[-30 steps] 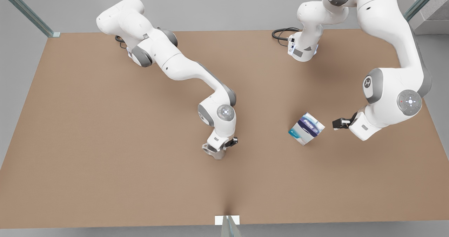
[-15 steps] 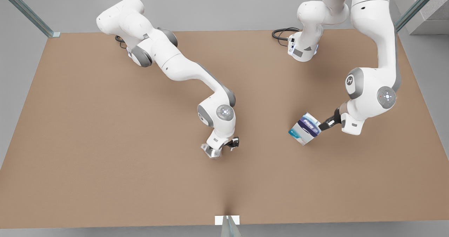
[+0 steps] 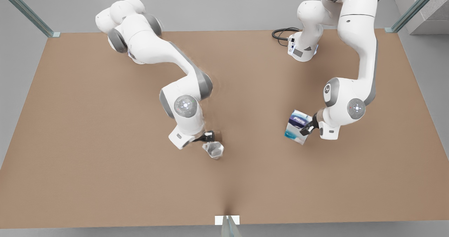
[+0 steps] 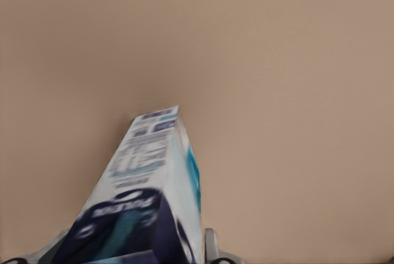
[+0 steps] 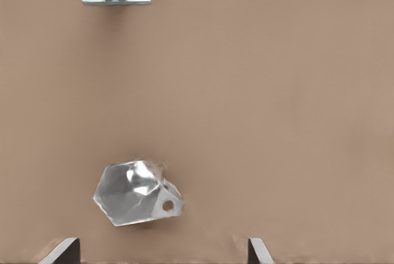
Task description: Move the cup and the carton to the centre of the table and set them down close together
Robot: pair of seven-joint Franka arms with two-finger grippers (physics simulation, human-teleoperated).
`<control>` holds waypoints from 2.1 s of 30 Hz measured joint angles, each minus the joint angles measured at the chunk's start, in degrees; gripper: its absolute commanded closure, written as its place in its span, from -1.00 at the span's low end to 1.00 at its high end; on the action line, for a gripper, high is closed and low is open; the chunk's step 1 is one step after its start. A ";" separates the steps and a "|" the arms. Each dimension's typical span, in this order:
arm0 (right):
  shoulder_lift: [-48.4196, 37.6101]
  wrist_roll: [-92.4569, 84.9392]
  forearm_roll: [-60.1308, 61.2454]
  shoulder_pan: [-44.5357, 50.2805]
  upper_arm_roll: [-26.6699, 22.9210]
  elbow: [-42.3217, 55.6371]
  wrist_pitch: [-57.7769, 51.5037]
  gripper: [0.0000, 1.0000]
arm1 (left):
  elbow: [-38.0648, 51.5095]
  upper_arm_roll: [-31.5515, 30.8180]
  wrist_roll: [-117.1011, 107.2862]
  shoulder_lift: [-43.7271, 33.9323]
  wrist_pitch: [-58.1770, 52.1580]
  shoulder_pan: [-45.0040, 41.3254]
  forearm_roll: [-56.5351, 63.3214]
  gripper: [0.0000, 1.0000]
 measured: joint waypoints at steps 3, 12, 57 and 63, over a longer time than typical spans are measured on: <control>-27.67 -24.54 -1.08 -28.56 5.99 -25.14 -3.48 -1.00 | 0.00 0.00 -1.69 0.31 0.08 -0.51 0.45 -0.29; -34.16 -26.24 -4.29 -30.55 6.26 -31.69 -7.54 -1.00 | 0.00 -0.09 -3.62 1.30 0.53 -0.80 1.55 -0.25; -33.53 -26.45 -5.26 -28.43 6.58 -30.72 -7.80 -1.00 | 40.49 1.64 -1.56 13.99 -26.28 -9.80 -2.72 -1.00; -33.48 -26.41 -5.08 -28.19 6.59 -30.72 -7.80 -1.00 | 38.20 1.90 48.10 7.31 -27.16 3.43 5.06 -1.00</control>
